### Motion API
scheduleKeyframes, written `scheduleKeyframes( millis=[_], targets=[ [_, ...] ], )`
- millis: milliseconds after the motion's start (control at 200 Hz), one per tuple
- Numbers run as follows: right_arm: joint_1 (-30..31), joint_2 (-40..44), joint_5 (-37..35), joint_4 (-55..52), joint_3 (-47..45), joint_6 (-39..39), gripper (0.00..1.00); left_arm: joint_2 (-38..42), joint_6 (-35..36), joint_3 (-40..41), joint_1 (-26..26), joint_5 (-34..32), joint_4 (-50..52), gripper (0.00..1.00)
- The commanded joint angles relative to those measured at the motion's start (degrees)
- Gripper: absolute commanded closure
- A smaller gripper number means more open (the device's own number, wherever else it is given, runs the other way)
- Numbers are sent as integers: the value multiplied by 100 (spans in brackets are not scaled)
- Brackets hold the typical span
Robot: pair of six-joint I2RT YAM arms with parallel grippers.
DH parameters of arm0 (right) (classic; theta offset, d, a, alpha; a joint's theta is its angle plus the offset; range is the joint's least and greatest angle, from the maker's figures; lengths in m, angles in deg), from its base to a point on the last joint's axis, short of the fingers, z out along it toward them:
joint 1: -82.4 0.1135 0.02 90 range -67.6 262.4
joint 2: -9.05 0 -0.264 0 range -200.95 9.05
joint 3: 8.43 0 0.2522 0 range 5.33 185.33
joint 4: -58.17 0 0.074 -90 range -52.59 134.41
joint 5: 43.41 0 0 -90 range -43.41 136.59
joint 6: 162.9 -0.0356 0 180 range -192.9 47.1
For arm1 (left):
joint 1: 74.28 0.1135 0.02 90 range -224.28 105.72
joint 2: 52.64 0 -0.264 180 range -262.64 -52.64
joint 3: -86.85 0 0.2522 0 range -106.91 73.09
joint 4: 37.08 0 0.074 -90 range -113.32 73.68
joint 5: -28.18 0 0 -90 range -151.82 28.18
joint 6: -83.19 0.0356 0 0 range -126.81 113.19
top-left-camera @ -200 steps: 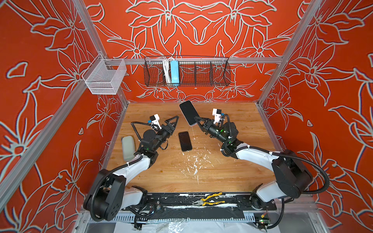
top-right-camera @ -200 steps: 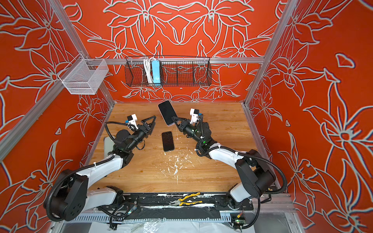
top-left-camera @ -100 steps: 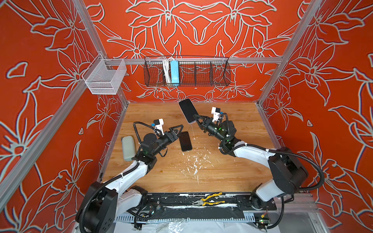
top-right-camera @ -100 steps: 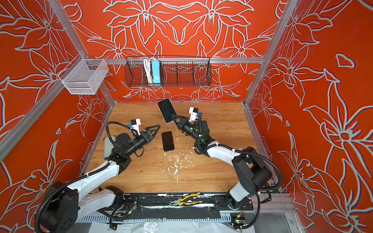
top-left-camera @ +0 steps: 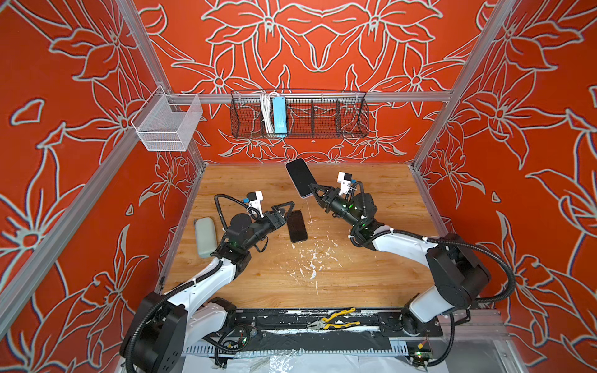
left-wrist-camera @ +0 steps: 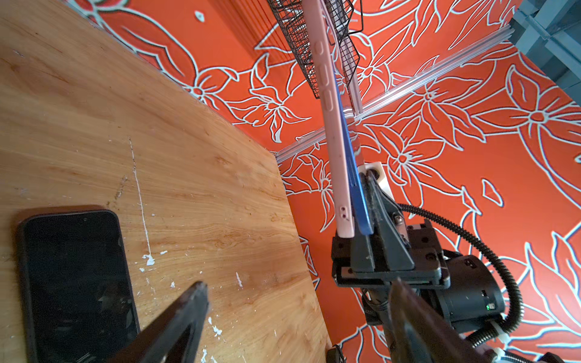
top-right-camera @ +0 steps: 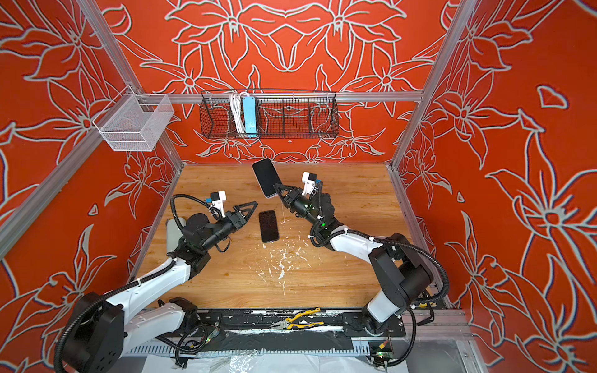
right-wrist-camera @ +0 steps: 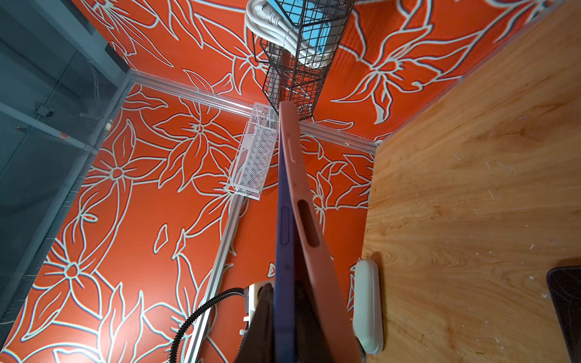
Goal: Take the phone out of the phone case
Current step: Remove the phone case from the phone.
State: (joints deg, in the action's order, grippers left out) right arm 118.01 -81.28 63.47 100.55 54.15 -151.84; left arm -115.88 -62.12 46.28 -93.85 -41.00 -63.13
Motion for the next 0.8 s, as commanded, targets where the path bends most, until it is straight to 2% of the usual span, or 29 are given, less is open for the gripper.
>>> scheduleKeyframes(
  millis=[0, 300, 525, 796],
  targets=[
    [3, 172, -54, 535, 133, -104, 100, -64, 48, -35, -29, 40, -192, 12],
    [11, 251, -128, 550, 50, -135, 100, -133, 72, -122, -36, 74, -372, 12],
    [75, 277, -286, 521, 75, -157, 100, -459, 50, -265, -148, 283, -659, 23],
    [139, 172, -309, 590, 124, -220, 100, -634, 141, -477, -384, 183, -724, 24]
  ],
)
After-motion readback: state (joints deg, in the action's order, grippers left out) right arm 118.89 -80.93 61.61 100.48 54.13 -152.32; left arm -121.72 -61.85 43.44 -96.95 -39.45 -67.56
